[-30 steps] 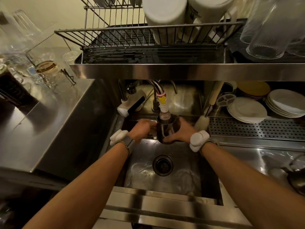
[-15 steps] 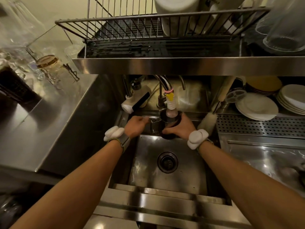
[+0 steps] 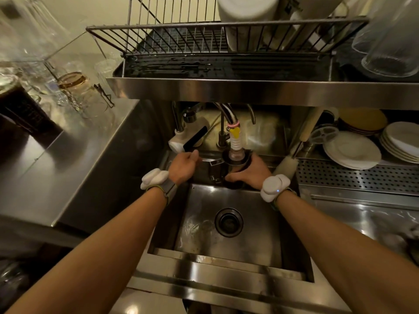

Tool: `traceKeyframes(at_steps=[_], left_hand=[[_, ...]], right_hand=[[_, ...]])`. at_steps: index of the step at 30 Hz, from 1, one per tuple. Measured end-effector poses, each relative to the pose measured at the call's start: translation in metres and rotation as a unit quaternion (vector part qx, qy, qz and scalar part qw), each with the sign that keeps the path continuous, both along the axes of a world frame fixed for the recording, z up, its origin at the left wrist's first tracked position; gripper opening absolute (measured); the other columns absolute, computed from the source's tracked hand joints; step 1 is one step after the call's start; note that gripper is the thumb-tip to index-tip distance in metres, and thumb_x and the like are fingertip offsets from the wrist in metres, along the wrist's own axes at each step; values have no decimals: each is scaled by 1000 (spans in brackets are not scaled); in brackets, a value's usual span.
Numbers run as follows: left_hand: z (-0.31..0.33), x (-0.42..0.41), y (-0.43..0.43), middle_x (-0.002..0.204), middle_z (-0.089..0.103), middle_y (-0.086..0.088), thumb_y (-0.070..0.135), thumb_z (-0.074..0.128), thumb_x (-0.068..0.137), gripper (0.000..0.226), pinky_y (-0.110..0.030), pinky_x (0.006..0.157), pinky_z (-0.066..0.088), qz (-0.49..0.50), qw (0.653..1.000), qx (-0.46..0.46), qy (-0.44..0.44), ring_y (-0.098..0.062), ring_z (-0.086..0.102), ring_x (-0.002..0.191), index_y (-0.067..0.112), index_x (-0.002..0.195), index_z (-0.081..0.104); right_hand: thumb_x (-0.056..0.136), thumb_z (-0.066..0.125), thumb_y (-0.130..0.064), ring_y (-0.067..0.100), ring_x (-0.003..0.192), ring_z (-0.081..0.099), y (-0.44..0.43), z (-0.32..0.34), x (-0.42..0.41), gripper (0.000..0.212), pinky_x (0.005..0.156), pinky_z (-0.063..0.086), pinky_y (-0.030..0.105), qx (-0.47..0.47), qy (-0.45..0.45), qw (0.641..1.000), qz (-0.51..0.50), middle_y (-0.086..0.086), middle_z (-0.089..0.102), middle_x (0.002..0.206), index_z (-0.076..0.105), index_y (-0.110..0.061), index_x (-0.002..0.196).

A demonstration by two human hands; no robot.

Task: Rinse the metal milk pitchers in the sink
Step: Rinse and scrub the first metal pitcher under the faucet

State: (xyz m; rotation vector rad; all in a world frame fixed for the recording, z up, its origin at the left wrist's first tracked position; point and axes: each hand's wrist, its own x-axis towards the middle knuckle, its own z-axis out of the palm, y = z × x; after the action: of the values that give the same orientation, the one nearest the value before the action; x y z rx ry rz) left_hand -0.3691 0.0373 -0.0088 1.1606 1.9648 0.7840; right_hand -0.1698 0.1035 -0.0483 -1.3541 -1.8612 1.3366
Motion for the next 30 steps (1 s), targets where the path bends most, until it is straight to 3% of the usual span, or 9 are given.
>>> traceKeyframes(at_steps=[4,13,17,23,25,27,30], left_hand=[[0,0,1,116,66,-17,33,30,102,46,-44,103,42,2,1000,-3,7,-30,59,110,6,109,66],[-1,3,0,115,66,-18,33,30,102,47,-44,103,41,6,1000,-14,-1,-32,59,110,5,111,66],[-2,6,0,116,66,-17,34,31,102,47,-45,103,43,-13,1000,-16,-4,-29,60,111,5,111,66],[-4,7,0,112,67,-19,34,31,102,47,-46,101,44,-20,1000,-17,-4,-31,61,108,4,105,67],[-4,8,0,111,67,-19,34,31,102,47,-46,100,44,-19,1000,-11,-4,-32,61,108,3,104,67],[-5,7,0,110,67,-19,34,31,101,47,-45,100,45,-20,1000,-10,2,-31,61,104,4,102,68],[-8,4,-1,104,69,-16,35,31,101,45,-41,97,46,-22,1000,1,2,-23,61,92,8,97,67]], right_hand=[[52,90,-27,17,110,56,0,-2,1,85,93,45,29,1,1,1000,-18,2,60,121,48,-13,124],[53,89,-29,19,110,58,-1,-3,-1,83,98,47,36,4,-11,1000,-18,3,62,120,50,-11,123],[51,89,-27,14,102,56,-5,-6,1,78,85,44,25,13,-20,1000,-16,-2,60,114,49,-14,117],[50,89,-31,18,109,57,-5,-9,0,88,93,46,30,10,-27,999,-25,1,60,119,47,-12,124],[49,89,-32,15,105,56,-5,-8,0,88,87,44,24,13,-26,998,-47,-3,59,116,46,-12,123],[46,90,-33,13,102,54,-2,-7,2,87,83,41,23,9,-50,999,-12,-5,58,112,46,-14,119],[48,90,-30,18,110,56,4,-7,8,89,89,42,26,10,-66,998,9,1,60,120,47,-13,124]])
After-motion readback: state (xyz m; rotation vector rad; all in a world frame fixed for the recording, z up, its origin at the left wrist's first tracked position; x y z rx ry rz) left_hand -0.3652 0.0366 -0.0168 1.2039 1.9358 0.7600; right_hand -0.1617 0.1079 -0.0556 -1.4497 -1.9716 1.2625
